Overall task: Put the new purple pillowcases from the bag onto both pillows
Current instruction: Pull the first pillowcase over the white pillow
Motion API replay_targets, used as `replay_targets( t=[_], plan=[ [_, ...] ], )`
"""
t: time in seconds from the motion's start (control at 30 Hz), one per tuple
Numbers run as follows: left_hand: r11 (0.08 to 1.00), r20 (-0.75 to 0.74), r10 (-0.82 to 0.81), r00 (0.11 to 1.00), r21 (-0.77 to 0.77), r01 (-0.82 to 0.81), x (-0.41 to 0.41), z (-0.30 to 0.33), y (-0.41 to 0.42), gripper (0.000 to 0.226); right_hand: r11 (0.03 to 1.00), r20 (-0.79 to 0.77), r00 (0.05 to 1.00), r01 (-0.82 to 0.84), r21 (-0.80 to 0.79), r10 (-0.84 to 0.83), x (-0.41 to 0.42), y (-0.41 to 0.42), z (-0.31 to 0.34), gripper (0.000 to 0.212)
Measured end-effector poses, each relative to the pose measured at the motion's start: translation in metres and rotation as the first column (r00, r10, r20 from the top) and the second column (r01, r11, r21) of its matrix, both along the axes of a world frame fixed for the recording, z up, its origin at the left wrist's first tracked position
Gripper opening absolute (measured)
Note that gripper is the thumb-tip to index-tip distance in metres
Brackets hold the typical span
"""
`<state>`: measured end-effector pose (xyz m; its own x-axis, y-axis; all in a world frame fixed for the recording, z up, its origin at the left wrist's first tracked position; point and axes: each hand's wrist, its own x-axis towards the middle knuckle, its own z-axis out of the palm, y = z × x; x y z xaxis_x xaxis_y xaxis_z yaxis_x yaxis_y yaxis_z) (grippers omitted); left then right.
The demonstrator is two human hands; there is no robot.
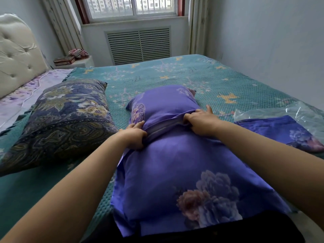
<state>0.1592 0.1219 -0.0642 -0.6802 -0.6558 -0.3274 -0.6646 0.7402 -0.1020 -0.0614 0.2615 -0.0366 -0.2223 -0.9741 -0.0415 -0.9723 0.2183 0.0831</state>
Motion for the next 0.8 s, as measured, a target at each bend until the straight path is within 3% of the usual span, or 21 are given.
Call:
replay_targets(
  t=[0.1, 0.2, 0.27, 0.37, 0.43, 0.5, 0.63, 0.73, 0.8],
  plan=[
    [0.996, 0.165, 0.084, 0.983, -0.053, -0.076, 0.010, 0.004, -0.002, 0.052, 0.992, -0.140, 0.990, 0.034, 0.124, -0.017, -0.002, 0.002, 0.013, 0.035],
    [0.985, 0.082, 0.139, 0.987, -0.116, -0.129, 0.020, 0.000, 0.003, 0.046, 0.972, -0.222, 0.966, 0.170, 0.164, -0.131, -0.011, 0.005, 0.017, 0.036],
    [0.989, 0.045, 0.137, 0.990, -0.070, -0.134, 0.026, -0.008, 0.002, 0.049, 0.959, -0.245, 0.947, 0.247, 0.140, -0.208, -0.015, 0.006, 0.015, 0.037],
    [0.988, 0.087, 0.121, 0.989, 0.083, -0.128, 0.034, -0.021, -0.007, 0.058, 0.962, -0.240, 0.934, 0.273, -0.001, -0.265, -0.015, 0.009, 0.004, 0.035],
    [0.983, 0.004, 0.166, 0.986, 0.086, -0.165, 0.039, -0.025, -0.009, 0.055, 0.963, -0.229, 0.937, 0.243, -0.120, -0.265, -0.015, 0.014, -0.006, 0.033],
    [0.981, -0.132, 0.186, 0.974, -0.032, -0.192, 0.042, -0.026, -0.004, 0.047, 0.959, -0.203, 0.945, 0.224, -0.173, -0.257, -0.017, 0.017, -0.016, 0.033],
    [0.932, -0.238, 0.136, 0.962, -0.298, -0.206, 0.039, -0.030, 0.007, 0.034, 0.943, -0.037, 0.968, 0.233, -0.238, -0.249, -0.027, 0.021, -0.025, 0.030],
    [0.908, -0.300, 0.199, 0.933, -0.302, -0.291, 0.039, -0.033, 0.011, 0.031, 0.849, 0.044, 0.947, 0.306, -0.430, -0.319, -0.040, 0.028, -0.024, 0.028],
    [0.901, -0.285, 0.284, 0.916, -0.248, -0.356, 0.034, -0.033, 0.014, 0.035, 0.812, 0.064, 0.925, 0.361, -0.458, -0.375, -0.043, 0.028, -0.025, 0.034]
  ],
)
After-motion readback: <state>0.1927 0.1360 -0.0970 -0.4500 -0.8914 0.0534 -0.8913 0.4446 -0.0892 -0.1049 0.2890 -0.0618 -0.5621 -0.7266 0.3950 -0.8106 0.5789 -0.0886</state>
